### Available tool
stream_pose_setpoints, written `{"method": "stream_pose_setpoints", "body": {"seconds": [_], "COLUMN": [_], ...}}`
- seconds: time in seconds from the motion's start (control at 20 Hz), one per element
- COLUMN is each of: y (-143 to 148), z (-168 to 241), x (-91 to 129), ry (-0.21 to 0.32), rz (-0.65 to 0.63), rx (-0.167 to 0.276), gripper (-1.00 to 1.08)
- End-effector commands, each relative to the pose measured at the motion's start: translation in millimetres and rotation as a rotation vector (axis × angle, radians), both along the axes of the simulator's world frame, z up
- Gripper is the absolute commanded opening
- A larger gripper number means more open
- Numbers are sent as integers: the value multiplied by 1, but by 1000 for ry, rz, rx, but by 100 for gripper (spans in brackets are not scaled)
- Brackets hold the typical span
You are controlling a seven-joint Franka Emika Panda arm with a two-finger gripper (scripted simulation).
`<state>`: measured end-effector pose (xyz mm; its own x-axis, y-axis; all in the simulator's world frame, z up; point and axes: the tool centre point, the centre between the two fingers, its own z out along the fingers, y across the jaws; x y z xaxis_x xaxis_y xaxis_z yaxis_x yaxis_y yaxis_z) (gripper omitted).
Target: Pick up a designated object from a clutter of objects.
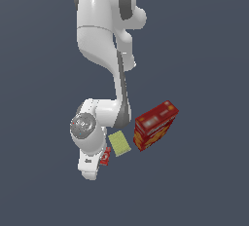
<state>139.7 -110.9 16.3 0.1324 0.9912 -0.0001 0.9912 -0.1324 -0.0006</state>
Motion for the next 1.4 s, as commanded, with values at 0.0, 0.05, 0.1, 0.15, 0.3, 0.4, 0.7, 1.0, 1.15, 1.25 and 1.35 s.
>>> {"method": "stream_pose_setpoints", "body": {"seconds": [0.0, 0.05, 0.1, 0.15, 0.3, 0.4, 0.7, 1.0, 1.15, 1.25, 1.35], "y": [-1, -1, -2, -2, -4, -6, -14, -24, -29, -33, -36], "z": [3, 4, 6, 9, 17, 25, 58, 101, 124, 139, 154], "x": [-2, -3, -4, -6, -12, -17, -40, -70, -85, -95, -106], "ry": [-1, -1, -1, -1, 0, 0, 0, 1, 2, 2, 2], "rz": [0, 0, 0, 0, 0, 0, 0, 0, 0, 0, 0], "rx": [0, 0, 0, 0, -1, -1, -3, -4, -5, -5, -5], "gripper": [-100, -100, -100, -100, -100, -100, -100, -100, -100, -100, -100]}}
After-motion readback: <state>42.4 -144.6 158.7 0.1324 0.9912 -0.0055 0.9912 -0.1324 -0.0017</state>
